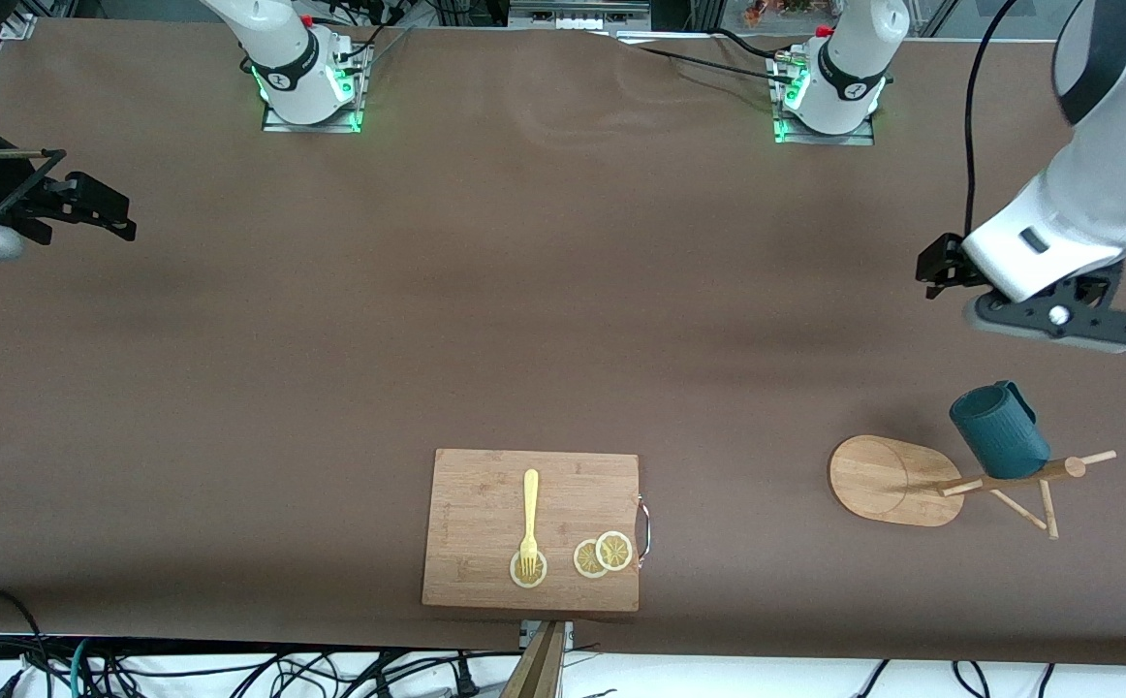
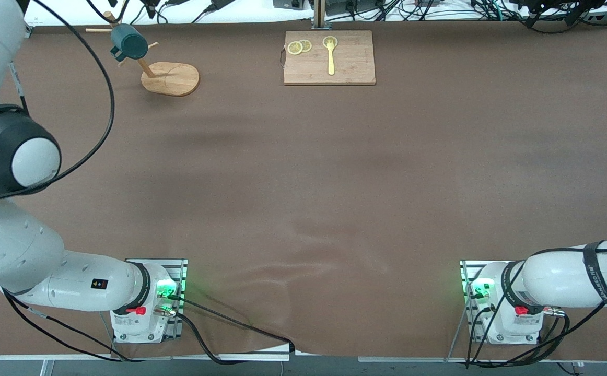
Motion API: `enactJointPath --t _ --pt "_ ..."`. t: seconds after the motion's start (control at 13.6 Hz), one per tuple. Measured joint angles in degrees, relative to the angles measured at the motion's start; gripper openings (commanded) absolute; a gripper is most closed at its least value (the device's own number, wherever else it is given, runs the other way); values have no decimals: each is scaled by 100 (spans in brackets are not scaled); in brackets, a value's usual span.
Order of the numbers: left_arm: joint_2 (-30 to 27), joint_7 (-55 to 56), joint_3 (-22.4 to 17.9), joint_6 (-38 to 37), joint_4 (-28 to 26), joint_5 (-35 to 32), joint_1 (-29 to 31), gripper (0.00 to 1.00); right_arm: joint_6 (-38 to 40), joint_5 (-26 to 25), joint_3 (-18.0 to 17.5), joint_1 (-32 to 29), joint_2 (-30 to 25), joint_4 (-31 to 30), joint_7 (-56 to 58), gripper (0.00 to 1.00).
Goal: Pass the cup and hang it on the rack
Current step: 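Open the left gripper and raise it away from the rack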
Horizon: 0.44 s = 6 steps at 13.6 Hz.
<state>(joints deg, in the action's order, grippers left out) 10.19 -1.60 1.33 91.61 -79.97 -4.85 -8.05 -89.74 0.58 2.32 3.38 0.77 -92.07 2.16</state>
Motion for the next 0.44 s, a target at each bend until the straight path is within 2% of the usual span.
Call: enactJointPath --t 0.07,0.22,0.44 --pt "-360 -4 -220 600 -554 389 -5 100 1 0 0 0 0 0 0 100" --pt "-876 -6 -407 1193 -1417 568 30 100 2 0 0 0 0 0 1 100" --pt "-1150 3 -405 1241 -1861 435 18 100 10 0 0 0 0 0 5 100"
